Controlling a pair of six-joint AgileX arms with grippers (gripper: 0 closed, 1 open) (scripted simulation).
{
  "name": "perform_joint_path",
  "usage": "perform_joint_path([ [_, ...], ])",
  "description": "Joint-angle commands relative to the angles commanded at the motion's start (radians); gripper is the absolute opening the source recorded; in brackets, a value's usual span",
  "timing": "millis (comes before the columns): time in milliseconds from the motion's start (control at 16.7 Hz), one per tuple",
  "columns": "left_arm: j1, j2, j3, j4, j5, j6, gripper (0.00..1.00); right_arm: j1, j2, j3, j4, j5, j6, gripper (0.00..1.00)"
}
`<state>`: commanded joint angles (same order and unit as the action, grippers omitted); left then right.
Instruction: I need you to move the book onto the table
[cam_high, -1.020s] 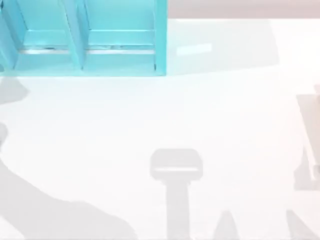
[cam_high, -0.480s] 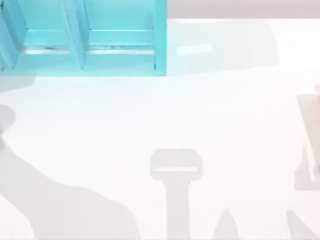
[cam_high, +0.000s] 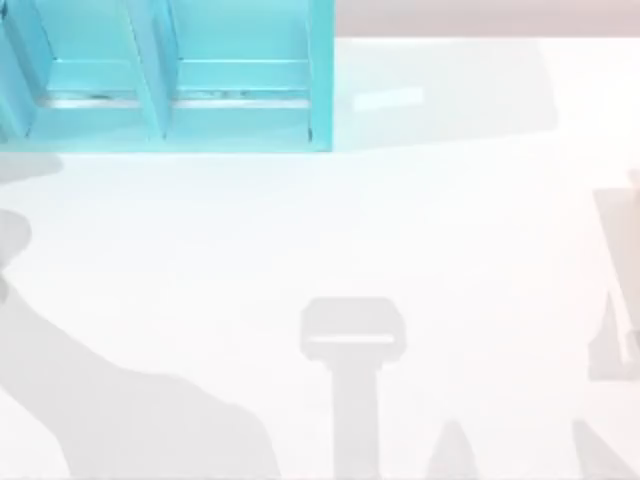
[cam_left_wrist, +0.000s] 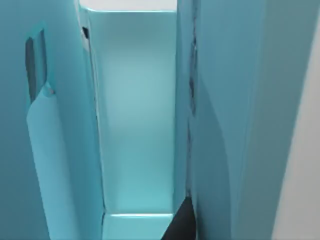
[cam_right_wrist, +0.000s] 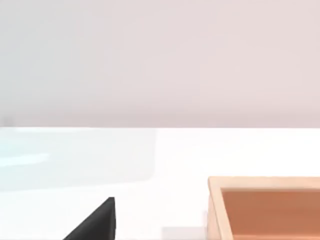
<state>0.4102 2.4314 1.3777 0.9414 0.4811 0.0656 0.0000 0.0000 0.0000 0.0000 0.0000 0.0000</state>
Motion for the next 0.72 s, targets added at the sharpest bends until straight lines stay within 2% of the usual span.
perform_joint_path([
  [300,0.000,0.000,0.000,0.000,0.000,0.000,0.02,0.000,0.000,0.000,0.000,0.000,0.000,1.00],
  [720,0.000,0.000,0.000,0.000,0.000,0.000,0.00,0.000,0.000,0.000,0.000,0.000,0.000,1.00],
])
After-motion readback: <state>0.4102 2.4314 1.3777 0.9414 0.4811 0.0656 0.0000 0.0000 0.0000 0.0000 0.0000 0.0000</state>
